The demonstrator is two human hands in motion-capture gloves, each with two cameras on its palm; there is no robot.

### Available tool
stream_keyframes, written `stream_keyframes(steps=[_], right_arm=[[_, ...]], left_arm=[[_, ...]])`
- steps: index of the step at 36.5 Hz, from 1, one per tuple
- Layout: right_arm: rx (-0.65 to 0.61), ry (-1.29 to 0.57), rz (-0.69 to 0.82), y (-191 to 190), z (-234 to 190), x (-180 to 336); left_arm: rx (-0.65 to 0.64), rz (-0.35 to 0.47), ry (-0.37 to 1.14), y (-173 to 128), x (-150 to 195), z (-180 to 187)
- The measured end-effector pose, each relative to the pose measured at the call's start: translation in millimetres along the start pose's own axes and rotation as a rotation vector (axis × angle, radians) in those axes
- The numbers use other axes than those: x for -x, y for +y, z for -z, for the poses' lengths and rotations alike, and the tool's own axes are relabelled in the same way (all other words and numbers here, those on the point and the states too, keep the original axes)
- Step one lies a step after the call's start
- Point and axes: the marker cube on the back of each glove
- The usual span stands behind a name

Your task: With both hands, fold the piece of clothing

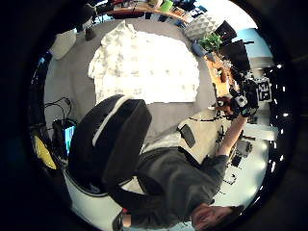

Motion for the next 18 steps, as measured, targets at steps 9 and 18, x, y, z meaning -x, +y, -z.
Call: stream_keyframes(steps=[9,18], right_arm=[[-0.023,0.014,0.02,26,20,13],[-0.006,0.008,0.021,2,6,7]], left_arm=[[0.024,0.0,-0.016,1,-2,-3],[0.047,-0.006,0.022,-1,0,-14]])
